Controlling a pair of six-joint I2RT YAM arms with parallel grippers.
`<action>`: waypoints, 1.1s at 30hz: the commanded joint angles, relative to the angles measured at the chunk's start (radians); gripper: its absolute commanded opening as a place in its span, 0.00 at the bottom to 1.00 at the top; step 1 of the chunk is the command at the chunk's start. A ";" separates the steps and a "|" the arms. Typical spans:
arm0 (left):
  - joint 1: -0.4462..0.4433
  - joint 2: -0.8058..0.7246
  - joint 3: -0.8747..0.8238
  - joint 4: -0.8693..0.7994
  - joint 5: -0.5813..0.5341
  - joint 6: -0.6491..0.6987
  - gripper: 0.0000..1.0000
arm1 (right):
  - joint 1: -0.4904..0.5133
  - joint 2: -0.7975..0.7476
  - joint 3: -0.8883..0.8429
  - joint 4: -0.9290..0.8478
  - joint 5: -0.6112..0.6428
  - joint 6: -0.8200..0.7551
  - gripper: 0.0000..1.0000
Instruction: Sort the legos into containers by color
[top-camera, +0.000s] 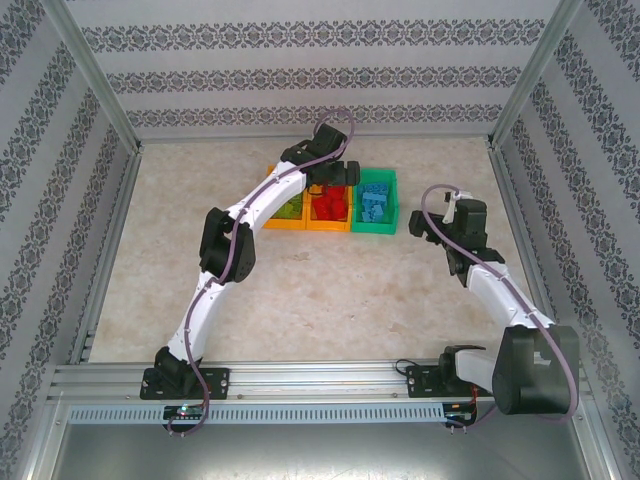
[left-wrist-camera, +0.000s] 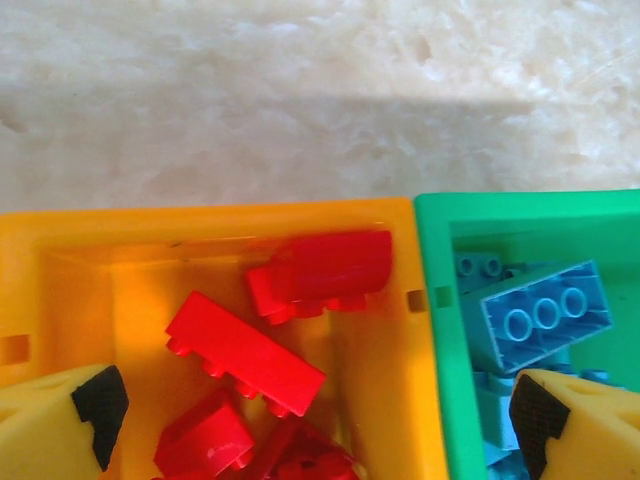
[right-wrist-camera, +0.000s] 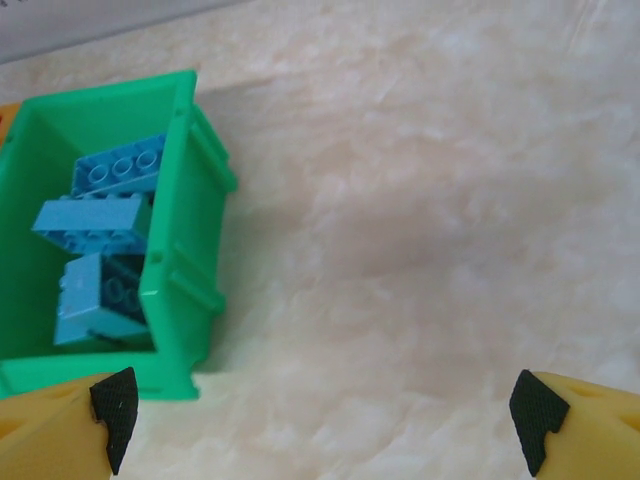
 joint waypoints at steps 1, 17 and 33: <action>0.001 -0.097 -0.047 -0.048 -0.074 0.026 1.00 | -0.010 0.024 -0.080 0.253 0.087 -0.107 0.98; 0.023 -1.010 -1.241 0.583 -0.417 0.356 1.00 | 0.030 0.304 -0.232 0.805 0.120 -0.148 0.98; 0.361 -1.230 -1.897 1.166 -0.307 0.511 1.00 | 0.030 0.315 -0.233 0.827 0.117 -0.156 0.98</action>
